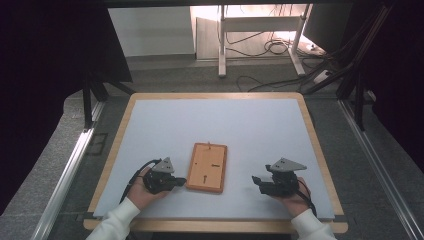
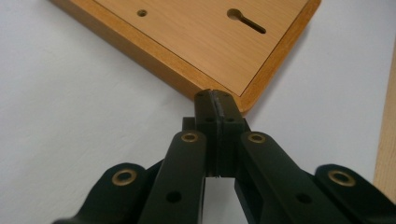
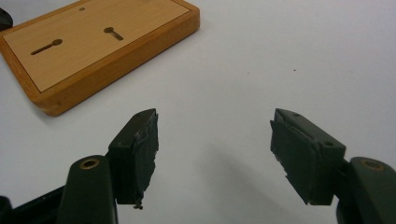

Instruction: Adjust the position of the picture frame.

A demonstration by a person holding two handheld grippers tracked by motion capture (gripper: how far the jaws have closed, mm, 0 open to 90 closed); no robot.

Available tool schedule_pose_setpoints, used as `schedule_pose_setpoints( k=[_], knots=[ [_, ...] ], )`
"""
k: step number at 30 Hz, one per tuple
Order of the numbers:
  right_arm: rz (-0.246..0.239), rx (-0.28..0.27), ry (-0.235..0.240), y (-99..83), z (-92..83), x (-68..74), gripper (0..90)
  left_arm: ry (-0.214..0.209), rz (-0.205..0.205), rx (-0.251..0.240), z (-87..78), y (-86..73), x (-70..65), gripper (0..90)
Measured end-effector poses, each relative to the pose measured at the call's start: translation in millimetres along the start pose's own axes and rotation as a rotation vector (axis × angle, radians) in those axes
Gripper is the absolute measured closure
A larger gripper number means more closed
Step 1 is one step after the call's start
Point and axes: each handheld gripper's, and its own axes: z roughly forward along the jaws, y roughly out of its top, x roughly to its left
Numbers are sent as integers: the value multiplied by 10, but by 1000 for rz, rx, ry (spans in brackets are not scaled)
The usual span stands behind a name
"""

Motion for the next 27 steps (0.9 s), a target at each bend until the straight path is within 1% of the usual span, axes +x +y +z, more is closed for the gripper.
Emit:
schedule_pose_setpoints(
  k=[3, 10, 11, 13, 16, 19, 21, 23, 24, 25, 26, 27],
  knots=[
    [-1, 1, -1, 0, 1, -1, 323, -6, 5, -2, 31, 28, -22, 900],
    [-2, 1, -1, -1, 1, 0, 322, -1, 16, -9, 69, 69, -48, 900],
    [0, 0, -2, 0, -3, -3, 322, 9, 17, -11, 62, 62, -42, 900],
    [3, -1, -2, 0, -7, -5, 323, 17, 15, -14, 52, 57, -35, 900],
    [3, -4, -3, 0, -18, -8, 322, 63, -7, -38, -12, 34, 11, 899],
    [-1, -2, 1, 0, -11, -11, 322, 108, -40, -73, -81, -4, 65, 885],
    [-2, 1, 3, 0, -6, -12, 322, 124, -66, -101, -137, -40, 114, 876],
    [-3, 2, 3, -1, -4, -13, 322, 129, -72, -105, -151, -51, 127, 866],
    [-4, 4, 5, -5, 0, -13, 322, 135, -81, -109, -160, -62, 140, 824],
    [-4, 4, 5, -5, 0, -13, 322, 144, -92, -112, -169, -73, 151, 824],
    [-3, 5, 6, -7, 1, -12, 322, 155, -103, -116, -175, -83, 160, 778],
    [-5, 8, 8, -10, 5, -7, 321, 164, -112, -120, -182, -91, 165, 695]
  ],
)
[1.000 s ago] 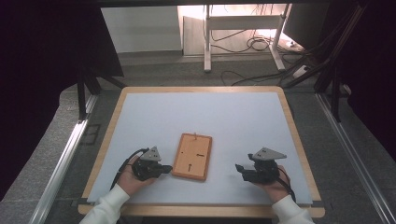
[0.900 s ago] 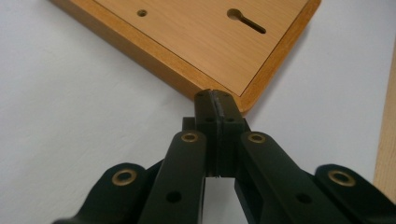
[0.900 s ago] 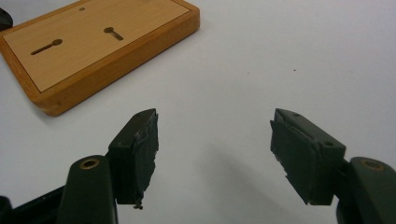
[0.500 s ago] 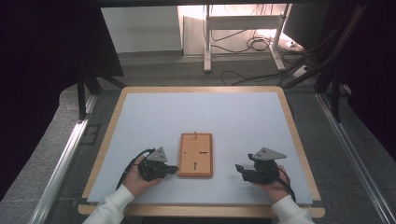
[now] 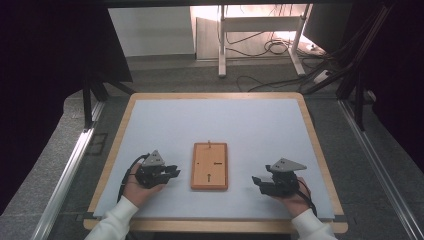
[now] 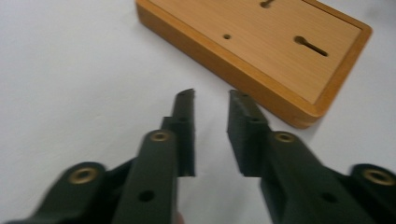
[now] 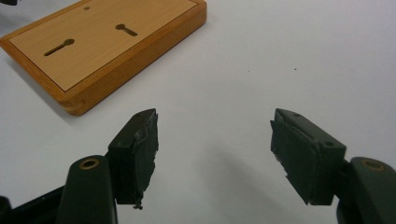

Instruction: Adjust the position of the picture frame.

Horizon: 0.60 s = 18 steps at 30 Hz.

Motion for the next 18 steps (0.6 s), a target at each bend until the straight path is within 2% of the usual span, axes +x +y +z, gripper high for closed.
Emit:
schedule_pose_setpoints(
  k=[1, 4, 5, 9, 18],
  knots=[
    [0, 0, 0, 0, 0, 0, 321, 8, -8, -5, -6, -6, 8, 695],
    [-7, 6, 1, -3, 11, 8, 307, 39, -60, -16, -15, -17, 36, 496],
    [-7, 6, 1, -3, 11, 8, 307, 39, -60, -16, -15, -17, 36, 459],
    [-11, 14, 6, -8, 20, 9, 301, 48, -98, -29, -29, -22, 78, 408],
    [-27, 24, 17, -15, 37, 28, 292, 37, -85, -30, -27, -25, 79, 388]
  ],
)
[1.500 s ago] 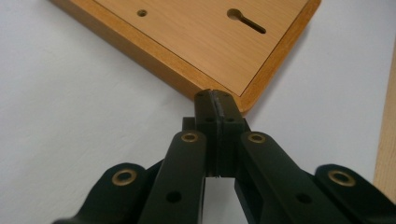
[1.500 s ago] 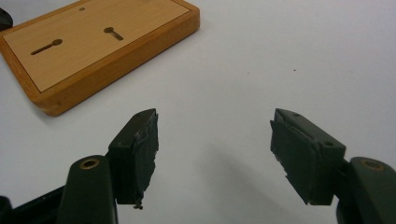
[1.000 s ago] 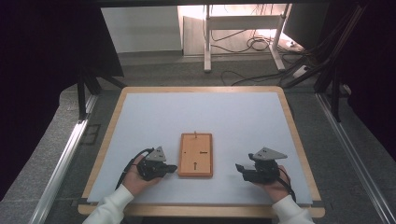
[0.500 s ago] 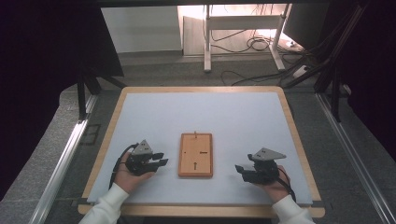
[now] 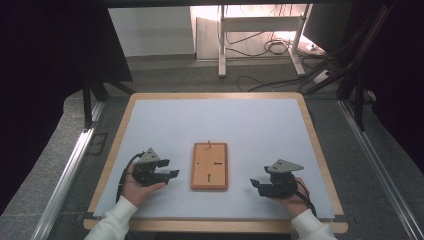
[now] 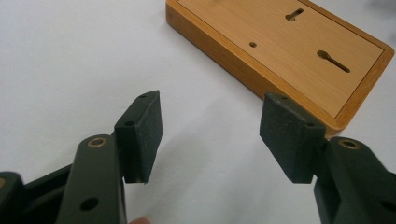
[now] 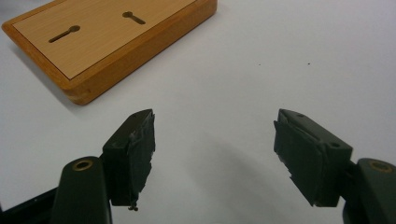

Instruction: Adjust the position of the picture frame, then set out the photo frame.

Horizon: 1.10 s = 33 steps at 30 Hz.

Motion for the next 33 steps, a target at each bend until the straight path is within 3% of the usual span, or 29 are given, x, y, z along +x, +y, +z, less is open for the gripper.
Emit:
schedule_pose_setpoints(
  k=[11, 17, 22, 33],
  knots=[
    [-5, 0, 9, 1, -1, 13, 286, -46, 34, -18, 66, 150, -10, 358],
    [-6, -3, 12, 5, 8, 20, 286, -88, 77, -30, 142, 273, 2, 344],
    [-8, -3, 14, 4, 7, 24, 286, -91, 106, -34, 300, 491, -21, 334],
    [-13, -6, 8, 5, -13, 26, 286, -94, 136, -29, 550, 767, -44, 329]
  ],
)
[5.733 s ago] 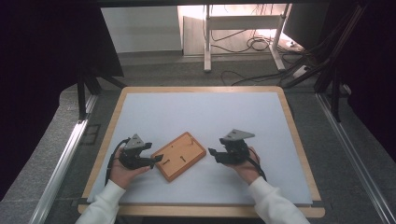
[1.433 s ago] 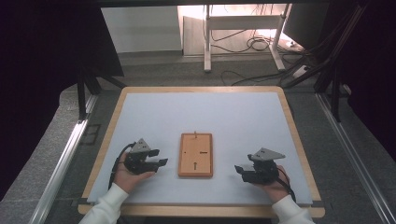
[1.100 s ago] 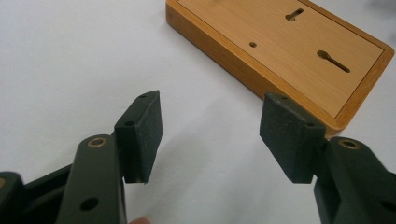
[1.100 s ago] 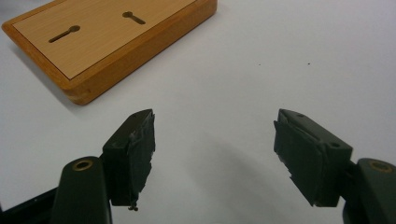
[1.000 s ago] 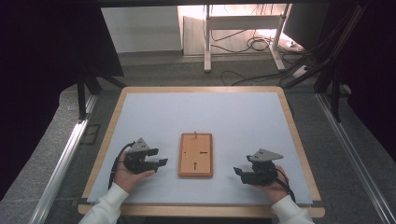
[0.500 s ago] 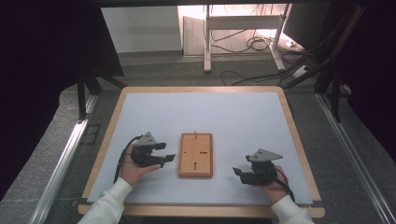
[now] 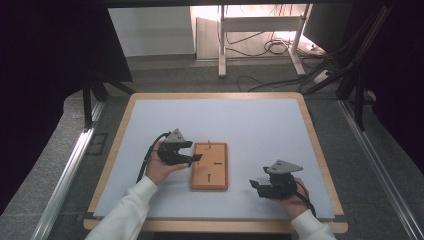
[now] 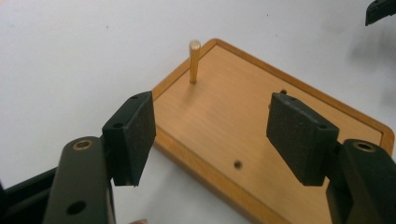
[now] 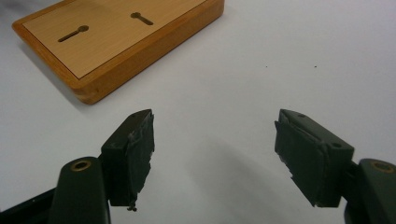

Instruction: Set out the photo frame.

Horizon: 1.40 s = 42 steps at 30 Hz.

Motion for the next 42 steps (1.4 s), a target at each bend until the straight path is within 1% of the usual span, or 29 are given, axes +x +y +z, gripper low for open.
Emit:
schedule_pose_setpoints(
  k=[5, 9, 10, 12, 14, 15, 16, 17, 21, 22, 23, 25, 26, 27, 28, 29, 30, 32, 34, 36, 38, 42],
  knots=[
    [6, -7, -6, 5, -2, 0, 286, -19, 25, 12, 150, 75, 12, 350],
    [1, 0, -3, 2, 13, 8, 286, -11, 43, 36, 285, 136, 33, 380],
    [-1, 1, -3, 1, 17, 9, 286, -12, 48, 43, 320, 150, 53, 406],
    [-3, 1, -3, 1, 18, 10, 286, -10, 49, 51, 385, 171, 88, 420],
    [-2, 1, -2, 0, 19, 12, 286, -21, 45, 53, 445, 189, 120, 450],
    [-2, 1, -2, -1, 19, 11, 286, -27, 48, 53, 474, 196, 126, 468],
    [-3, 2, -2, -2, 18, 7, 286, -27, 59, 60, 496, 202, 132, 484],
    [-3, 2, -2, -3, 17, 6, 286, -30, 57, 57, 520, 207, 129, 500],
    [-4, 5, -3, -6, 16, -3, 286, -46, 68, 47, 568, 234, 124, 606],
    [-4, 5, -3, -6, 16, -3, 286, -46, 79, 51, 571, 241, 128, 606],
    [-5, 5, -3, -6, 17, -1, 286, -43, 73, 45, 582, 243, 119, 636],
    [-5, 5, -3, -7, 20, 5, 286, -48, 79, 50, 588, 247, 131, 709],
    [-5, 5, -3, -6, 23, 9, 286, -48, 70, 43, 600, 246, 126, 749],
    [-4, 4, -2, -5, 25, 11, 286, -39, 74, 43, 610, 248, 127, 767],
    [-4, 4, -2, -5, 25, 11, 286, -39, 74, 43, 610, 248, 127, 789],
    [-6, 5, -2, -4, 26, 11, 286, -35, 76, 43, 610, 249, 133, 789],
    [-8, 7, -1, -3, 26, 12, 286, -36, 75, 44, 609, 249, 146, 809],
    [-8, 8, 0, -2, 28, 16, 286, -44, 73, 48, 606, 249, 172, 831],
    [-7, 8, 0, 3, 29, 19, 286, -49, 67, 40, 621, 257, 170, 827],
    [-6, 5, 0, 4, 32, 22, 286, -50, 71, 44, 624, 263, 170, 817],
    [-10, 4, 2, 8, 32, 26, 286, -45, 73, 44, 635, 273, 164, 832],
    [-10, 1, 3, 10, 31, 36, 286, -63, 58, 52, 633, 278, 191, 839]
  ],
)
